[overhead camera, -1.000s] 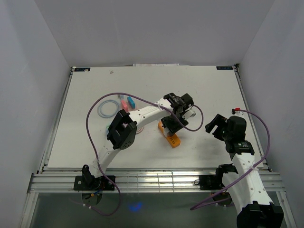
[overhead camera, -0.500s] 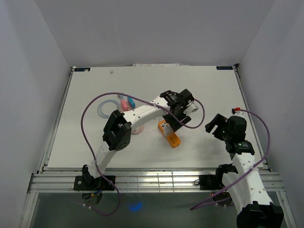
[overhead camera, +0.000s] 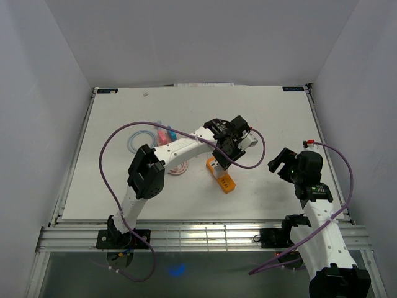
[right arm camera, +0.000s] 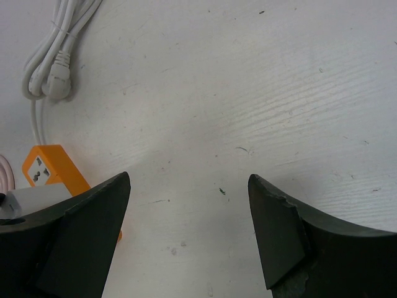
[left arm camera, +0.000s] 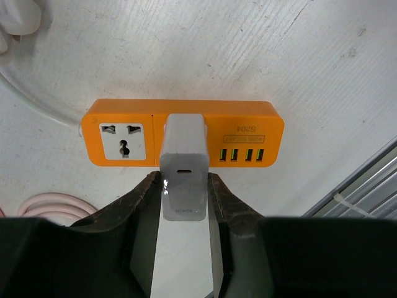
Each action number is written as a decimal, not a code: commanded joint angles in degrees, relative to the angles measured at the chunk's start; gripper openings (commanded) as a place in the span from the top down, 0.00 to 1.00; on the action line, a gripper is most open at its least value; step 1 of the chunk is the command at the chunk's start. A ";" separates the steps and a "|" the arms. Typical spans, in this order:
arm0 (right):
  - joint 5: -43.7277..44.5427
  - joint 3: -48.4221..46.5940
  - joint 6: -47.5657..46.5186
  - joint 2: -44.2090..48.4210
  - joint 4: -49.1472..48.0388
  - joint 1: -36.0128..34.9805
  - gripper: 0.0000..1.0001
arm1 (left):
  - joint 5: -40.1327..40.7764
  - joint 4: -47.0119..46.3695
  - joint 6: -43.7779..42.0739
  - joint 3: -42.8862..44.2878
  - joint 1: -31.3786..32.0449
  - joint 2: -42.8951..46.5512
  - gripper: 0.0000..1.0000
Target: Insert the plug
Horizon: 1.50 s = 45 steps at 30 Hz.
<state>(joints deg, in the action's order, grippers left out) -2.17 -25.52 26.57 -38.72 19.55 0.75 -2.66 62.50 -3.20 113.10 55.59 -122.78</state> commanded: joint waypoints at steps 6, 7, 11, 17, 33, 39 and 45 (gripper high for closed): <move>-0.81 -2.69 -0.38 0.49 -1.27 0.30 0.18 | -3.24 -2.03 0.39 -2.44 0.13 2.37 0.73; -0.81 -2.96 -0.38 0.40 -1.27 0.30 0.18 | -2.71 -2.38 0.39 -2.71 0.13 3.33 0.68; -1.08 -3.83 -0.64 -0.39 -1.36 0.30 0.18 | -0.16 -5.19 0.74 -2.71 -0.13 6.93 0.46; -3.18 -5.42 -2.39 -1.97 -2.32 0.30 0.15 | 1.86 -8.96 1.44 -2.44 -1.10 13.51 0.24; -9.95 -8.14 -10.13 -0.84 -7.16 0.04 0.11 | 10.00 -37.02 29.11 -51.30 -17.53 61.68 0.02; -10.65 -8.76 -11.18 1.01 -8.65 0.04 0.11 | 18.11 -37.62 30.36 -61.93 -17.89 76.09 0.02; -10.31 -9.02 -12.33 2.77 -9.09 0.04 0.11 | 25.59 -38.95 30.45 -69.15 -17.89 88.23 0.02</move>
<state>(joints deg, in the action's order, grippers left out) -12.01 -31.83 15.86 -37.17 13.32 0.73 17.06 26.15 26.17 45.60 37.76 -38.30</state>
